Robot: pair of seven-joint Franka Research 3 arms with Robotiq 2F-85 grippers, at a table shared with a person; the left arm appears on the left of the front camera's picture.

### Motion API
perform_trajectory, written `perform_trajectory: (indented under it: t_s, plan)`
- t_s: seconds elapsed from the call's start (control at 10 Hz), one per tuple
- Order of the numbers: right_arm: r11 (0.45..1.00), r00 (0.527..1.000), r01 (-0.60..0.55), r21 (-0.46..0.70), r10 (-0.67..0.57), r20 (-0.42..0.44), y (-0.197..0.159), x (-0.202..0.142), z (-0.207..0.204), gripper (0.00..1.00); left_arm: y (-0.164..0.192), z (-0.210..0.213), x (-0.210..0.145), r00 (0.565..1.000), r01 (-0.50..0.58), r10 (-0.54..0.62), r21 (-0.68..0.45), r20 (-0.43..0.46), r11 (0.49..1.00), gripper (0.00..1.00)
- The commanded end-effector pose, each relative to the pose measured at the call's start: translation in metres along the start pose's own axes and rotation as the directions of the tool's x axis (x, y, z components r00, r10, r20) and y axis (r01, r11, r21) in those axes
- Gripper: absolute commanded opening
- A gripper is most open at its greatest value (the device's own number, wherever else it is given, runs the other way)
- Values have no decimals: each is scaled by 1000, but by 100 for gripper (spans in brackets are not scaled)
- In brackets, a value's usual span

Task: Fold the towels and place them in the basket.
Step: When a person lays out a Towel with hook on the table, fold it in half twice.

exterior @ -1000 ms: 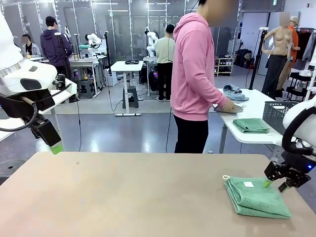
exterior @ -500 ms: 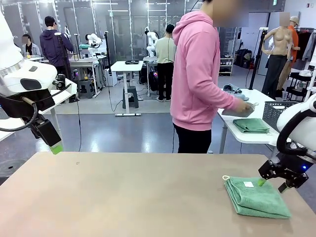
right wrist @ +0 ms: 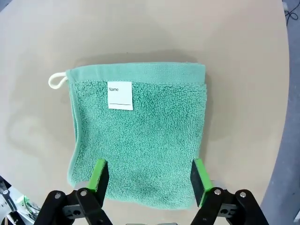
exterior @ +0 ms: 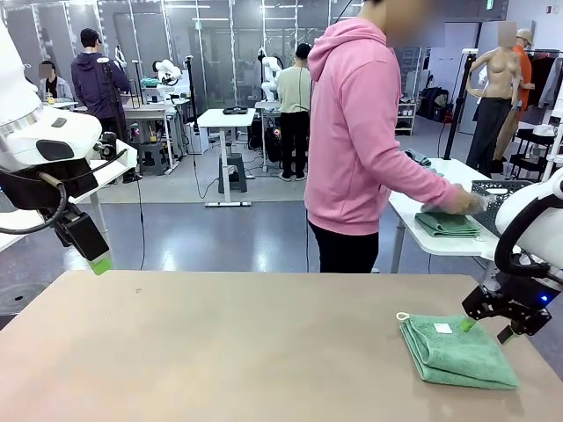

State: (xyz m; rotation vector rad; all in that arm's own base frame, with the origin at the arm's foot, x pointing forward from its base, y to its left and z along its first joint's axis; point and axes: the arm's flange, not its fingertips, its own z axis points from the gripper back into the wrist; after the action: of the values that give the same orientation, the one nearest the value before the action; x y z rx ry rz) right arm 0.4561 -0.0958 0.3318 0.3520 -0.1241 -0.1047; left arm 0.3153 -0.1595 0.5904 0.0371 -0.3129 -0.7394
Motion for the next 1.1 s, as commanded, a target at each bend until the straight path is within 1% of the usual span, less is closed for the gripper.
perform_trajectory:
  t_s: [0.0,0.1,0.2,0.4,0.5,0.6,0.7,0.8,0.9,1.0]
  plan:
    - [1000,1000,-17,9,18,-4,-2,1,2,88,-1,2,3,1000,-14,14,15,-2,1000,100]
    - [1000,1000,0,0,0,0,0,0,0,88,-1,2,3,1000,-14,14,15,-2,1000,100]
    - [999,1000,-18,41,19,-12,8,-19,30,88,-1,2,3,1000,-14,14,15,-2,1000,100]
    - [993,993,-107,47,104,51,32,-48,114,88,-1,2,3,1000,-14,14,15,-2,1000,100]
    - [985,987,-156,70,153,55,45,-67,157,88,-1,2,3,1000,-14,14,15,-2,1000,100]
    - [975,978,-202,88,197,70,55,-85,189,88,-1,2,3,1000,-14,14,15,-2,1000,100]
    - [961,965,-259,97,253,68,63,-107,216,88,-1,2,3,1000,-14,14,15,-2,1000,100]
    - [945,949,-311,96,304,88,70,-130,243,88,-1,2,3,1000,-14,14,15,-2,1000,100]
    - [930,930,-361,63,354,96,81,-153,270,88,-1,2,3,1000,-14,14,15,-2,1000,100]
    - [912,911,-407,52,401,92,93,-170,290,88,-1,2,3,1000,-14,14,15,-2,1000,100]
